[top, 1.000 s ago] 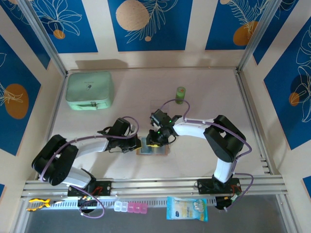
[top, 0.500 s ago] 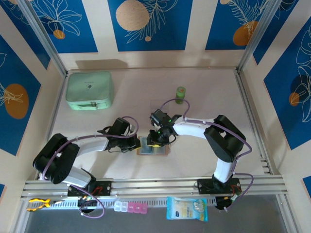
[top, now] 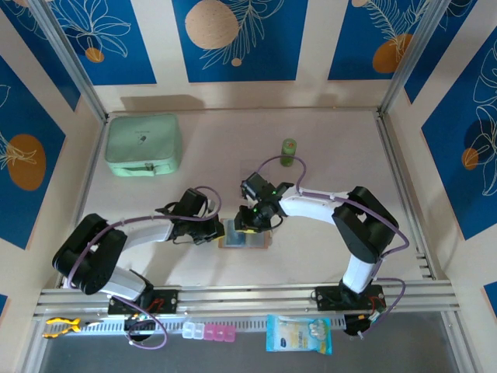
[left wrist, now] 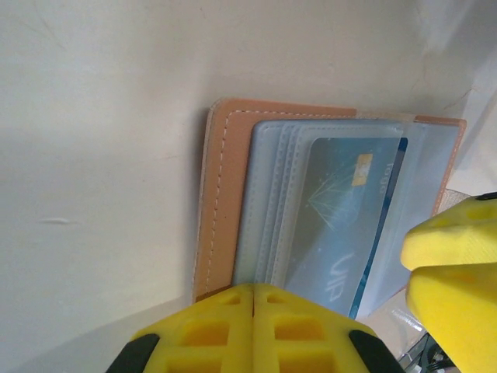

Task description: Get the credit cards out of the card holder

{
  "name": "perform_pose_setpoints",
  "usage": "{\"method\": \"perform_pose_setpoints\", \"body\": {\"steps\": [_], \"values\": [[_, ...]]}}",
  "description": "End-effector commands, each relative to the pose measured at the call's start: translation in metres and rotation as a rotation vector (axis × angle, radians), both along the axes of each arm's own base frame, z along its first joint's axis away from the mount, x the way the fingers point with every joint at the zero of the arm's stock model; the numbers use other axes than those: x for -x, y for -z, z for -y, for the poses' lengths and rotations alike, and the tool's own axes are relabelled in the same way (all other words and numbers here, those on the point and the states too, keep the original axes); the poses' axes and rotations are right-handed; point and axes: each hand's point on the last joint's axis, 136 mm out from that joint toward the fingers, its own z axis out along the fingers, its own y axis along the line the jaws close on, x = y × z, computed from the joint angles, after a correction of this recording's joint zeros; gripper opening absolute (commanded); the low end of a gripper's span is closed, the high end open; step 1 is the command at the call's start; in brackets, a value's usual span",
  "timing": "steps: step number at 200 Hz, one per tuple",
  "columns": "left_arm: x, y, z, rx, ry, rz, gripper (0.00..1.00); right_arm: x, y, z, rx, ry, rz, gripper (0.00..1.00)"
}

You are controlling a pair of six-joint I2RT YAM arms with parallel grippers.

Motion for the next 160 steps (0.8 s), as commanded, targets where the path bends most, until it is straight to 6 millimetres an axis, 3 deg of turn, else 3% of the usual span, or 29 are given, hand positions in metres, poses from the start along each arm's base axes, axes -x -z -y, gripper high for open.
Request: {"method": "perform_pose_setpoints", "body": {"steps": [1, 82, 160], "values": [[-0.002, -0.012, 0.000, 0.011, 0.007, 0.009, 0.02, 0.002, -0.006, -0.005, -0.050, 0.000, -0.015, 0.30], [-0.005, -0.022, 0.012, 0.077, 0.033, 0.020, 0.02, 0.005, 0.011, 0.000, -0.017, 0.012, -0.049, 0.29], [0.001, -0.002, 0.008, 0.036, 0.036, -0.038, 0.02, 0.006, 0.017, 0.000, -0.011, 0.014, -0.064, 0.29]]}}
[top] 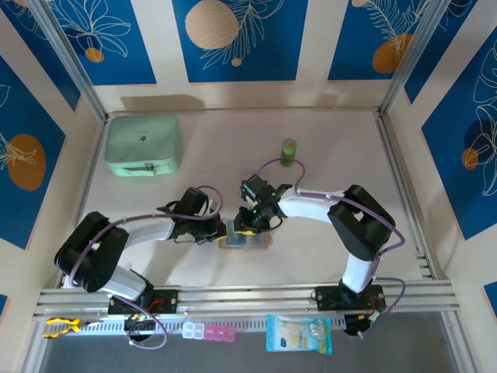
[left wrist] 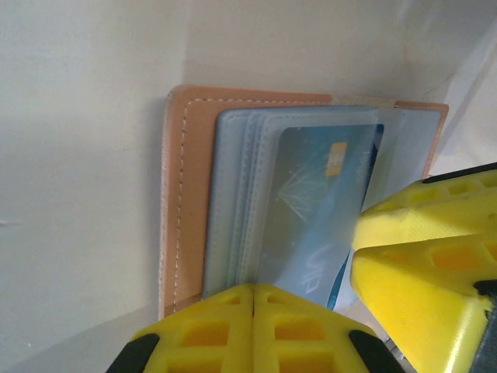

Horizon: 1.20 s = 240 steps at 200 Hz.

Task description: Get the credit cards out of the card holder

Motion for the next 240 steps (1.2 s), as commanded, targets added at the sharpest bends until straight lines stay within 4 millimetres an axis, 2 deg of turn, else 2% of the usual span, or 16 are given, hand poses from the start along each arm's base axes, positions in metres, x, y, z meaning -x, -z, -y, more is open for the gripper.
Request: {"method": "perform_pose_setpoints", "body": {"steps": [1, 114, 157, 186, 240], "values": [[-0.001, 0.002, -0.001, -0.005, 0.006, -0.012, 0.02, 0.004, 0.005, 0.002, -0.001, 0.009, -0.036, 0.29], [0.002, 0.007, -0.005, -0.028, 0.005, -0.030, 0.01, 0.005, 0.012, -0.003, -0.057, 0.020, -0.077, 0.26], [0.003, 0.006, -0.005, -0.029, 0.004, -0.029, 0.01, 0.005, 0.017, 0.011, 0.012, 0.033, -0.066, 0.26], [0.003, 0.007, -0.006, -0.032, 0.005, -0.031, 0.01, 0.003, 0.013, 0.018, 0.045, 0.029, -0.040, 0.26], [0.002, 0.005, -0.005, -0.026, 0.002, -0.024, 0.01, 0.001, 0.005, 0.017, 0.052, 0.008, -0.008, 0.26]]}}
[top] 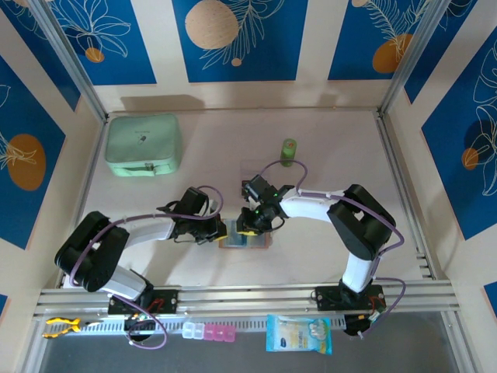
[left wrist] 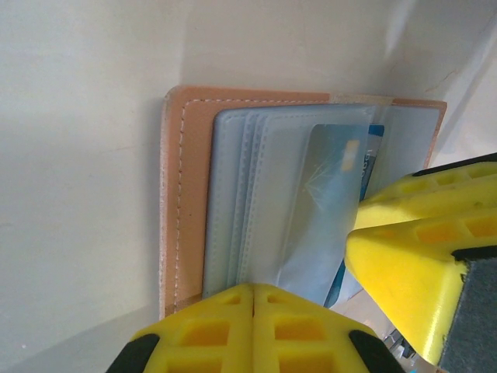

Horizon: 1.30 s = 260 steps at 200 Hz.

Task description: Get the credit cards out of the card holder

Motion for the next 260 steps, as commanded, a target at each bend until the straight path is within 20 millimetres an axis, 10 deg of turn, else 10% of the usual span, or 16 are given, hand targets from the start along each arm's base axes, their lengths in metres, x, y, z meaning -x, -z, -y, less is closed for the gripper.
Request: {"method": "perform_pose_setpoints", "body": {"steps": [1, 120, 260], "values": [[0.002, 0.005, -0.005, -0.028, 0.001, -0.022, 0.01, 0.002, -0.002, 0.009, 0.050, -0.009, 0.007, 0.26], [-0.009, -0.026, 0.009, 0.014, 0.022, 0.038, 0.01, 0.000, -0.009, -0.001, -0.023, -0.021, 0.018, 0.26], [-0.005, -0.003, 0.015, -0.056, 0.057, -0.004, 0.00, -0.001, -0.015, 0.014, -0.042, 0.033, 0.012, 0.29]]}}
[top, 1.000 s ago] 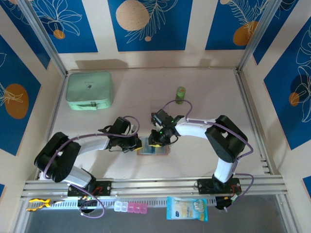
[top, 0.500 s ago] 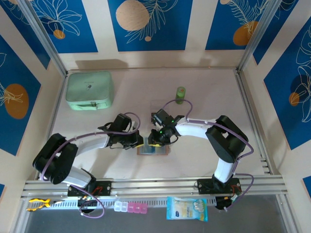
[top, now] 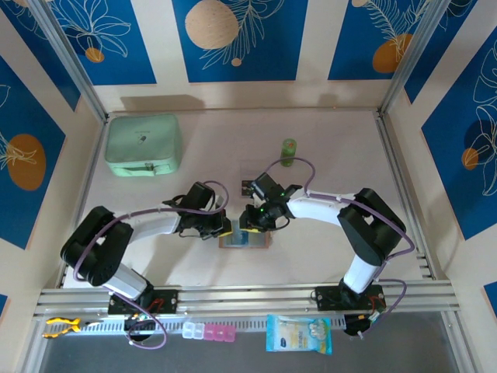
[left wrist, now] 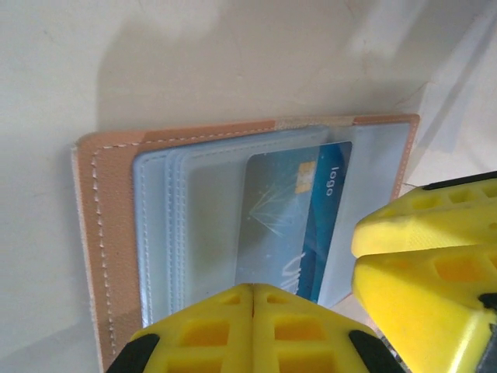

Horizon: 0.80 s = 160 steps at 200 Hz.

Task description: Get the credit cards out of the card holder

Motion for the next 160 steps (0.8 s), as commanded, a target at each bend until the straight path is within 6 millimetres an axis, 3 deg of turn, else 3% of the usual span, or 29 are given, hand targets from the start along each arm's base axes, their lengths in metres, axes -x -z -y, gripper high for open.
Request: {"method": "perform_pose_setpoints", "body": {"steps": [1, 160], "values": [[0.002, 0.005, -0.001, -0.036, 0.024, -0.004, 0.00, 0.006, 0.000, 0.004, -0.008, 0.005, -0.030, 0.29], [0.010, 0.018, -0.009, -0.079, 0.028, -0.042, 0.00, 0.012, 0.021, 0.002, -0.073, 0.029, -0.116, 0.29]]}}
